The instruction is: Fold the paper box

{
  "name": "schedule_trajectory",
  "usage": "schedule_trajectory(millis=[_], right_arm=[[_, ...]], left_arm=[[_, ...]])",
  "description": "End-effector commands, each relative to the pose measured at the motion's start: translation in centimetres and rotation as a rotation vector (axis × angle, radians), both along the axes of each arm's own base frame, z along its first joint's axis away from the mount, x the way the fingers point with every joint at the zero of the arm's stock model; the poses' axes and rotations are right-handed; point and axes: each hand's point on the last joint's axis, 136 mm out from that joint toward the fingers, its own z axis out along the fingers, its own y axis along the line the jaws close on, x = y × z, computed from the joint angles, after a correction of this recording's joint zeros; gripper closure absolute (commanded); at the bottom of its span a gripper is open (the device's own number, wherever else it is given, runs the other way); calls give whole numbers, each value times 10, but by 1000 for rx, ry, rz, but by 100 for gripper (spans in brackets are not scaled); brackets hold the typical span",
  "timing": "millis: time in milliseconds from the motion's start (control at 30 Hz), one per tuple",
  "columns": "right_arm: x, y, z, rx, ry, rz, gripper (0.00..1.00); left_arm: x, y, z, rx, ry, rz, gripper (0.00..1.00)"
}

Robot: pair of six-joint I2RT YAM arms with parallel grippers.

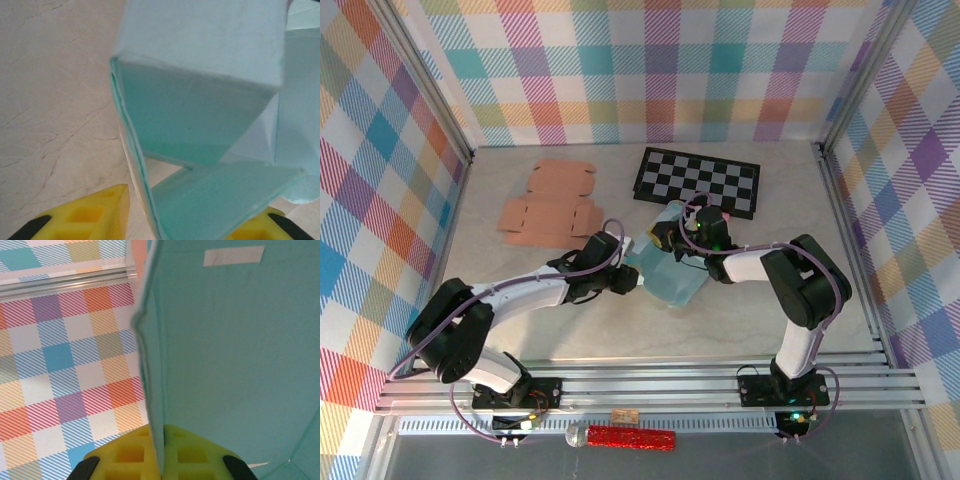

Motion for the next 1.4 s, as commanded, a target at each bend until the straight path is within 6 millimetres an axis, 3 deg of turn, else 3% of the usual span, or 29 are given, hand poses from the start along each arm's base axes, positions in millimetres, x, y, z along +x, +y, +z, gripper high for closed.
schedule_trajectory(millis=[0, 400, 833, 1100, 1367], right_arm=[[1, 10, 11, 33, -20, 16, 100], [1, 12, 11, 35, -14, 14, 100], [-6, 14, 2, 91, -71, -37, 100], [-7, 19, -1, 115, -90, -46, 100], [-12, 19, -11, 118, -104, -57, 100]], left_arm=[[16, -9, 14, -24, -52, 28, 65], [20, -9, 10, -3, -45, 41, 68], [27, 5, -6, -21, -54, 229, 68], [27, -7, -9, -38, -56, 259, 68], [32, 0, -19, -9, -57, 366, 70]])
